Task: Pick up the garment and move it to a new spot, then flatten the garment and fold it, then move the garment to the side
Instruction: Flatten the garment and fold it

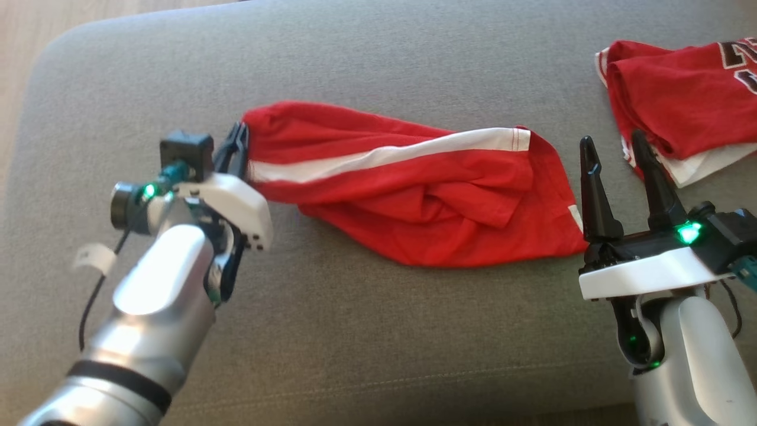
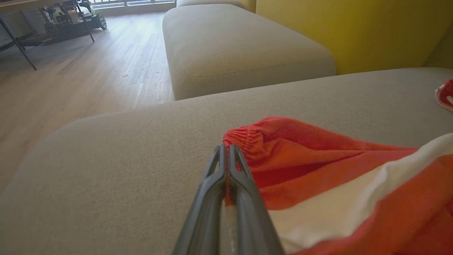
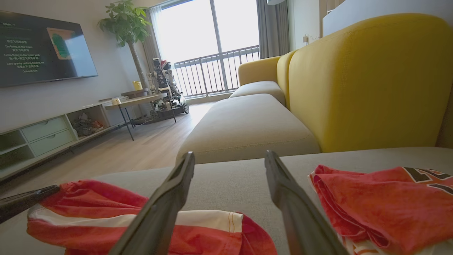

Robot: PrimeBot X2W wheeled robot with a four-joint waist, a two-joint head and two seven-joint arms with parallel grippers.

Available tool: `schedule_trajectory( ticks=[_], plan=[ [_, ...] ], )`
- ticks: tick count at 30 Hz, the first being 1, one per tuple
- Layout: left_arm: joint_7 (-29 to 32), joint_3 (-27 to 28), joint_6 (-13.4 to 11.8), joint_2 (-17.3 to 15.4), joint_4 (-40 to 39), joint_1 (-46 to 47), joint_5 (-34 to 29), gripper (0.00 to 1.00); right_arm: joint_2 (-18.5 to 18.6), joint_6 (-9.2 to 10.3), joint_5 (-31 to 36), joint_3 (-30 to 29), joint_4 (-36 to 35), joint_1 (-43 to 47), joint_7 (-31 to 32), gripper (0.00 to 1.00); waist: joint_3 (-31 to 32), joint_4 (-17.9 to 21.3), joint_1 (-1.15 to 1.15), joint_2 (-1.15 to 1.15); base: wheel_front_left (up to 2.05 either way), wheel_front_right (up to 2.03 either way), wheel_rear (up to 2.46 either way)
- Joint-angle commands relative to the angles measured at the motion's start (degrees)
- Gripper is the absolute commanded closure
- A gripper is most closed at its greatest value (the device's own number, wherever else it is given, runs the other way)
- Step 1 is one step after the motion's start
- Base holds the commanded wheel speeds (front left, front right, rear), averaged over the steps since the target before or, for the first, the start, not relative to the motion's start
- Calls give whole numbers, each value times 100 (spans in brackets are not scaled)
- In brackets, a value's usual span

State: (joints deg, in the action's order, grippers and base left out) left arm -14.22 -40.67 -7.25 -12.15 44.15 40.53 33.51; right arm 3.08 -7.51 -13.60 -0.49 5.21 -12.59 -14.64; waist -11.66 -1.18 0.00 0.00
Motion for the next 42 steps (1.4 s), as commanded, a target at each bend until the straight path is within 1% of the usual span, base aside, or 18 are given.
schedule_trajectory(
  ticks=[1, 2, 3, 6, 9, 10, 11, 12, 13, 16, 18, 20, 23, 25, 29, 32, 39, 42],
  plan=[
    [-66, 182, 43, -111, -113, 76, 28, 100, -20, 2, 47, 123, -166, -133, -36, 0, 9, -35, 0, 0, 0, 0, 0],
    [-68, 167, 77, -84, -107, 17, 30, 93, -20, 2, 62, 122, -152, -129, -36, 0, 11, -57, 0, 0, 0, 0, 0],
    [-70, 169, 90, -58, -104, -31, 35, 2, -20, 2, 76, 122, -137, -128, -36, 0, 15, -77, 0, 0, 0, 0, 0],
    [-74, 347, -19, 2, -243, -127, 42, 0, -20, 2, 106, 121, -95, -131, -36, 0, 25, -122, 0, 0, 0, 0, 0],
    [-76, 967, -344, 45, -860, -348, 21, 0, -20, 2, 118, 113, -77, -139, -36, 0, 38, -158, 0, 0, 0, 0, 0],
    [-76, 1138, -405, 50, -1119, -467, -62, 0, -20, 2, 119, 107, -75, -136, -36, 0, 44, -170, 0, 0, 0, 0, 0],
    [-76, 1138, -405, 50, -1119, -467, -62, 0, -20, 2, 119, 107, -75, -136, -36, 0, 44, -170, 0, 0, 0, 0, 0],
    [-76, 1465, -534, 62, -1625, -761, -273, 0, -20, 2, 93, 127, -108, -127, -36, 0, 55, -198, 0, 0, 0, 0, 0],
    [-76, 1465, -534, 62, -1625, -761, -273, 0, -20, 2, 93, 127, -108, -127, -36, 0, 55, -198, 0, 0, 0, 0, 0],
    [-77, 1916, -690, 105, -2367, -1292, -674, 0, -20, 2, 98, 89, -149, -79, -36, 0, 61, -248, 0, 0, 0, 0, 0],
    [-77, 2198, -730, 224, -2794, -1685, -873, 0, -20, 2, 92, -3, -143, -39, -36, 0, 58, -299, 0, 0, 0, 0, 0],
    [-77, 2388, -670, 365, -3134, -2047, -1070, 0, -20, 2, 69, -111, -128, -16, -36, 0, 37, -370, 0, 0, 0, 0, 0],
    [-77, 2586, -478, 579, -3374, -2450, -1270, 0, -20, 2, 83, -262, -83, 1, -36, 0, 17, -504, 0, 0, 0, 0, 0],
    [-77, 2626, -323, 659, -3309, -2572, -1404, 0, -20, 2, 122, -279, -34, -12, -36, 0, 8, -571, 0, 0, 0, 0, 0],
    [-77, 2519, 181, 759, -2998, -2527, -1549, 0, -20, 2, 230, -188, 34, -97, -36, 0, -21, -602, 0, 0, 0, 0, 0],
    [-77, 2441, 459, 795, -2690, -2414, -1605, 0, -20, 2, 209, -143, 43, -174, -36, 0, -71, -542, 0, 0, 0, 0, 0],
    [-77, 2496, 684, 815, -2055, -2026, -1792, 0, -20, 2, 107, -52, 94, -159, -36, 0, -207, -385, 0, 0, 0, 0, 0],
    [-77, 2584, 719, 777, -1854, -1853, -1837, 0, -20, 2, 38, -78, 92, -158, -36, 0, -233, -339, 0, 0, 0, 0, 0]
  ],
)
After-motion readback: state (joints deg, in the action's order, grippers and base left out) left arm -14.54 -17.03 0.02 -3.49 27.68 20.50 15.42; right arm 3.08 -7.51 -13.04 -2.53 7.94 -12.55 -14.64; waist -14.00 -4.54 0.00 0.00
